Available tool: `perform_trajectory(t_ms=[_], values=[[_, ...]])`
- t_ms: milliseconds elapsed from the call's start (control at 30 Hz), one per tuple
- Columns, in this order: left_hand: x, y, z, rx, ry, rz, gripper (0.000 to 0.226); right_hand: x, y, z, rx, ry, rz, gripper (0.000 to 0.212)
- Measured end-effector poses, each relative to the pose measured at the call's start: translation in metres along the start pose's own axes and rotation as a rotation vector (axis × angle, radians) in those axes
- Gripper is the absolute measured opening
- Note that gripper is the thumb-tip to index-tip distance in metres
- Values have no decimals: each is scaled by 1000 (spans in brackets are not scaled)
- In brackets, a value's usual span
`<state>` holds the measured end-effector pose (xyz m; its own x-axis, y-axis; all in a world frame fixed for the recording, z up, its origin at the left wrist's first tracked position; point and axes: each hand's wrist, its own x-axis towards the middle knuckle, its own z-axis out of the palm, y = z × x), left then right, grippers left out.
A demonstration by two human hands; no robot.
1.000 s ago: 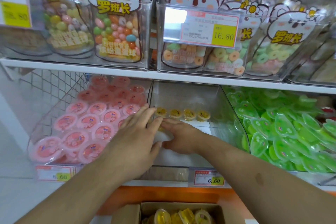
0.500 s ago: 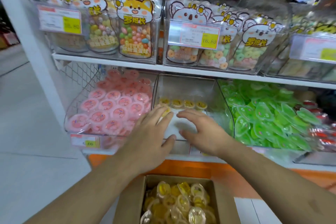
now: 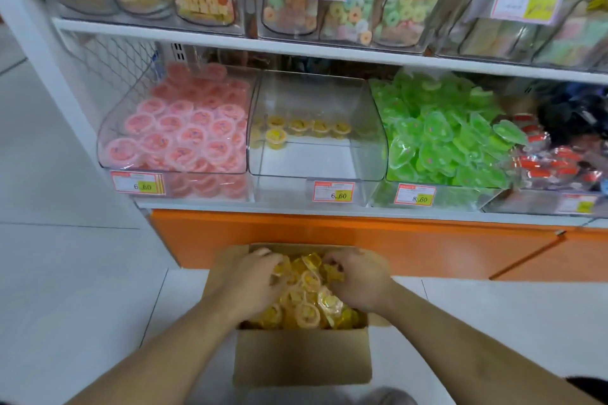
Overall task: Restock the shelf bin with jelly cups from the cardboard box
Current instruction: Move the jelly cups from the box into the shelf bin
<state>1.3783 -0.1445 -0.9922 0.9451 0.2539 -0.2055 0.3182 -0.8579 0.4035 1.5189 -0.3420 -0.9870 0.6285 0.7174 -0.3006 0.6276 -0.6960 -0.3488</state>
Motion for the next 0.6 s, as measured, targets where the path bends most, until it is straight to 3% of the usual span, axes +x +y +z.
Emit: perform_trajectory(t_ms=[167, 400, 600], values=[[23, -18, 45, -114, -193, -46, 55, 18, 23, 41, 7, -228, 35, 76], [56, -22, 88, -129, -319, -67, 59, 35, 38, 76, -128, -218, 10, 65], [59, -29, 108, -125, -173, -54, 47, 43, 42, 73, -80, -138, -5, 45]])
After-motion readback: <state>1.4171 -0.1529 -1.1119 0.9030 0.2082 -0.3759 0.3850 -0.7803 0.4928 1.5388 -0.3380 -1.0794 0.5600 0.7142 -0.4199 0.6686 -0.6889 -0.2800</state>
